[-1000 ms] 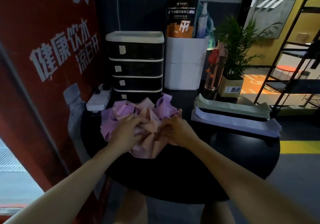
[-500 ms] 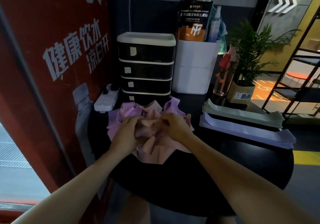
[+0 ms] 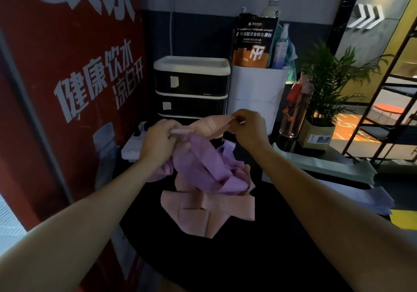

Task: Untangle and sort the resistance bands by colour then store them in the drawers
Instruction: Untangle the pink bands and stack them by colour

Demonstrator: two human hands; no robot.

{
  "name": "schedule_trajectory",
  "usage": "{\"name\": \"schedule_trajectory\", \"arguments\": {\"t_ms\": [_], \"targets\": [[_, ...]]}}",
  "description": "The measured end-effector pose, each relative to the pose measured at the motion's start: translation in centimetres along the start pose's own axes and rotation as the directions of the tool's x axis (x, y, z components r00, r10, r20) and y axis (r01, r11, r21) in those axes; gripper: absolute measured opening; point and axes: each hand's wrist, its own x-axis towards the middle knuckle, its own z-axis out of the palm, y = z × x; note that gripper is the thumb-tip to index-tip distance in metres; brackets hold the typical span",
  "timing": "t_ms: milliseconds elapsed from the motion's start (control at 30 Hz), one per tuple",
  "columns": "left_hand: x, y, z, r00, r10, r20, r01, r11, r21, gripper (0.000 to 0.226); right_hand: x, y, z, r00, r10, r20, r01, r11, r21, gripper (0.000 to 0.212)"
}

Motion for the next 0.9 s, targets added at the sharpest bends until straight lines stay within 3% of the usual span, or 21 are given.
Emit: {"name": "schedule_trajectory", "arguments": {"t_ms": [133,300,433,600,700,800,900], "targets": [[1.6,1.0,0.4,1.000,-0.003,-0.021,0.003,1.000,-0.026,0.017,0.8,0.0,-0.8,0.998,-0.006,-0.059,0.007,1.000,0.020,0.016],[2.1,1.0,1.4,0.984,-0.044,0.173,0.038,0.999,0.039,0.030,1.3,0.5,-2.0,0.996,0.023,-0.091,-0.017,0.997,0.071,0.017],[1.9,2.1,1.5,0.976,-0.094,0.196,0.103,0.994,-0.036,0.040,1.5,0.3,-3.4,0.997,0.010,-0.071,-0.009,1.000,0.016,0.021],[2.4,5.4,2.0,0.959,0.024,0.283,0.021,0.988,-0.154,0.050,2.0,-1.1,-4.7,0.995,-0.096,0.030,0.095,0.994,0.055,0.021],[2.6,7.6,2.6,0.940,0.049,0.338,-0.034,0.998,-0.050,0.054,2.6,-2.4,-6.0,0.991,-0.133,0.025,0.131,0.988,0.086,0.025],[2.9,7.3,3.0,0.958,0.053,0.282,-0.062,0.998,0.024,0.039,3.3,-2.9,-7.6,0.994,-0.092,-0.065,0.099,0.988,0.118,0.027],[3.2,6.1,3.0,0.967,0.041,0.253,-0.022,0.997,-0.077,0.018,3.8,-1.9,-9.4,0.986,-0.015,-0.166,0.039,0.989,0.145,0.029]]}}
